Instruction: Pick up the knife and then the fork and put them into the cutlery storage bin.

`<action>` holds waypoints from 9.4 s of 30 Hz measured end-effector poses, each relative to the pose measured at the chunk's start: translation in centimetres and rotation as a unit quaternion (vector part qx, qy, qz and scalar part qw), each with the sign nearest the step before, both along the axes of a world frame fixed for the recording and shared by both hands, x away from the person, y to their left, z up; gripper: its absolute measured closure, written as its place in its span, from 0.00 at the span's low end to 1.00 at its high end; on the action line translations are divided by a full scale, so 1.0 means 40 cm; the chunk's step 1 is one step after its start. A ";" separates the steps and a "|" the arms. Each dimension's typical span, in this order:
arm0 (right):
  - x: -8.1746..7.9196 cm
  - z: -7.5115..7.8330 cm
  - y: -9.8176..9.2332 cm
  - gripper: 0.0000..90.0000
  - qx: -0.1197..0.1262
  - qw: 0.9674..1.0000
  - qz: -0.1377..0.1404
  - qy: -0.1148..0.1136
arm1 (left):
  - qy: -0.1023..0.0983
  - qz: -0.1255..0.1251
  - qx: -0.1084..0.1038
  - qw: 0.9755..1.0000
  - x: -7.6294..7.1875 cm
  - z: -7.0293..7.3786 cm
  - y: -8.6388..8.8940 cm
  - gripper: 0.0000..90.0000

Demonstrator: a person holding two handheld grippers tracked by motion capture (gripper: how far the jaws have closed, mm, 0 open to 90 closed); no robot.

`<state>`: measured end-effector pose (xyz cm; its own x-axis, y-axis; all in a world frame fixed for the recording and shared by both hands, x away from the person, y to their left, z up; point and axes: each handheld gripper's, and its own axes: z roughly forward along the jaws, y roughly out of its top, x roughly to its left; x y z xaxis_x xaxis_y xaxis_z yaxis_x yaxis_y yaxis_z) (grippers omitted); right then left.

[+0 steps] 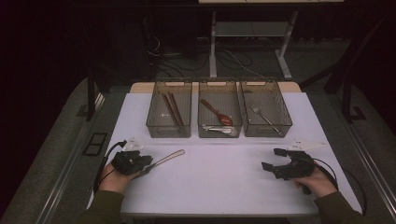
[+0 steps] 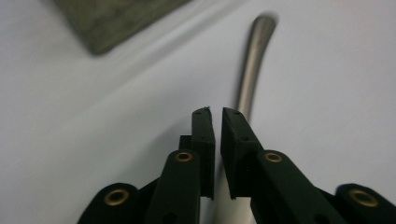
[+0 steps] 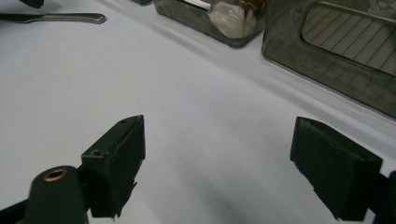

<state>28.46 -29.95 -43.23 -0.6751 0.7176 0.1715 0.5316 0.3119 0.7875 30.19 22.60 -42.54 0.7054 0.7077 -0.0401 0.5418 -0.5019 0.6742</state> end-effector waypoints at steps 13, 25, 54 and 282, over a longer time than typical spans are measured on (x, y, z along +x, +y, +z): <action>-0.001 -0.001 0.004 0.20 0.004 1.000 0.015 -0.015 | 0.008 -0.060 -0.004 0.998 0.039 -0.041 -0.046 0.83; 0.003 -0.004 0.009 0.20 0.007 1.000 0.021 -0.013 | -0.004 -0.082 0.008 0.997 0.040 -0.046 -0.051 0.88; 0.004 0.047 0.047 0.20 -0.001 0.990 0.143 0.021 | -0.016 -0.216 -0.026 0.976 -0.010 0.034 -0.235 0.88; 0.334 0.179 -0.040 0.39 -0.033 0.995 -0.089 0.017 | -0.024 -0.129 -0.066 0.989 -0.072 -0.033 -0.212 0.00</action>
